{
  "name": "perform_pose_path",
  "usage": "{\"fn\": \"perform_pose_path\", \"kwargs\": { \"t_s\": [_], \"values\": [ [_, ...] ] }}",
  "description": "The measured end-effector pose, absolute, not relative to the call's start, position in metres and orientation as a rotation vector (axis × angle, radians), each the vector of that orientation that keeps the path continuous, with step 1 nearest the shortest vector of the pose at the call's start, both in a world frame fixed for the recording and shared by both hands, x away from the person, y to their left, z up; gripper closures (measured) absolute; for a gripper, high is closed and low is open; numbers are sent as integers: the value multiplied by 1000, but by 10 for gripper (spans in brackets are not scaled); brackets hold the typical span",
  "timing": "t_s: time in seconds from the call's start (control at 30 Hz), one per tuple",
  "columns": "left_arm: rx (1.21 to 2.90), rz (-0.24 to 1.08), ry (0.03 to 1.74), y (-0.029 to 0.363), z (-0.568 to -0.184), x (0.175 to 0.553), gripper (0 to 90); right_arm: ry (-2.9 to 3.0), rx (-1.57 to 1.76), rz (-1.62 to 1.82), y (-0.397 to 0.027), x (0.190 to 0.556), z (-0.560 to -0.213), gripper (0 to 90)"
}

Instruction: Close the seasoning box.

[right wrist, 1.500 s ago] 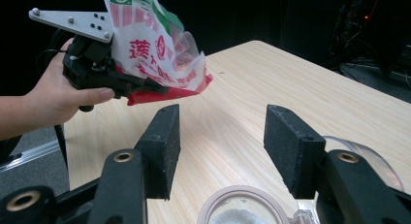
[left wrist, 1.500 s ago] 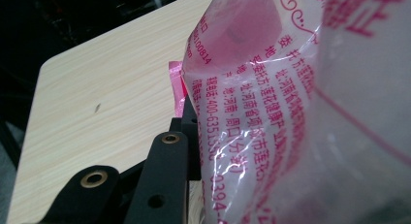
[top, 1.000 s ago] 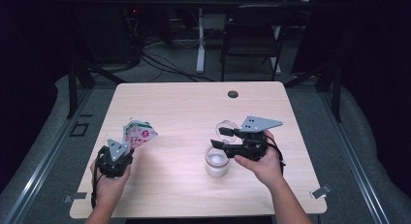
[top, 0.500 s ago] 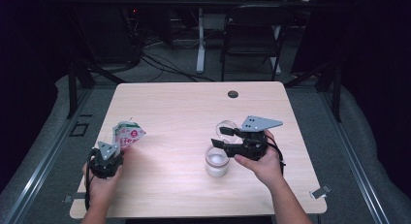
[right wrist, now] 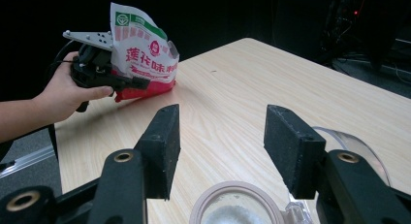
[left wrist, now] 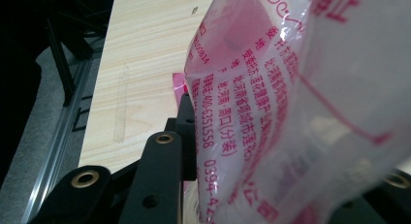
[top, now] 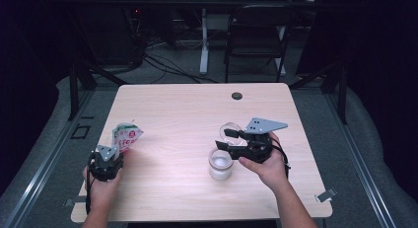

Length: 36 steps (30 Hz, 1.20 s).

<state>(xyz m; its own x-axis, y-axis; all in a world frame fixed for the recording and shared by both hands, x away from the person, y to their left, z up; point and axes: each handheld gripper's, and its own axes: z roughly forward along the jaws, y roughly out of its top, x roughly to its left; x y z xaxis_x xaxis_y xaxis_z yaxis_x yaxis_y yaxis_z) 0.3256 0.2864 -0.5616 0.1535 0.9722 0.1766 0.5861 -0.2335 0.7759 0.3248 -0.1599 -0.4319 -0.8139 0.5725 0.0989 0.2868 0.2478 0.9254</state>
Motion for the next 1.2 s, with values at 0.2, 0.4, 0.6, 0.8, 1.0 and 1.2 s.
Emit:
{"fn": "perform_pose_path", "kwargs": {
  "t_s": [0.2,0.4,0.6,0.8,1.0,1.2],
  "values": [
    [1905,918,1488,285,-563,326,705,2267,808,1588,-160,325,-433,467],
    [1902,914,1504,285,-563,325,662,2270,810,1589,-160,326,-434,464],
    [1844,913,1553,288,-559,324,496,2273,812,1585,-158,326,-434,467],
    [1826,884,1546,287,-558,323,302,2268,818,1583,-159,326,-435,460],
    [1817,873,1532,285,-557,321,278,2266,819,1584,-159,326,-435,458],
    [1814,871,1494,282,-553,319,259,2266,818,1583,-159,326,-435,458]
  ]
}}
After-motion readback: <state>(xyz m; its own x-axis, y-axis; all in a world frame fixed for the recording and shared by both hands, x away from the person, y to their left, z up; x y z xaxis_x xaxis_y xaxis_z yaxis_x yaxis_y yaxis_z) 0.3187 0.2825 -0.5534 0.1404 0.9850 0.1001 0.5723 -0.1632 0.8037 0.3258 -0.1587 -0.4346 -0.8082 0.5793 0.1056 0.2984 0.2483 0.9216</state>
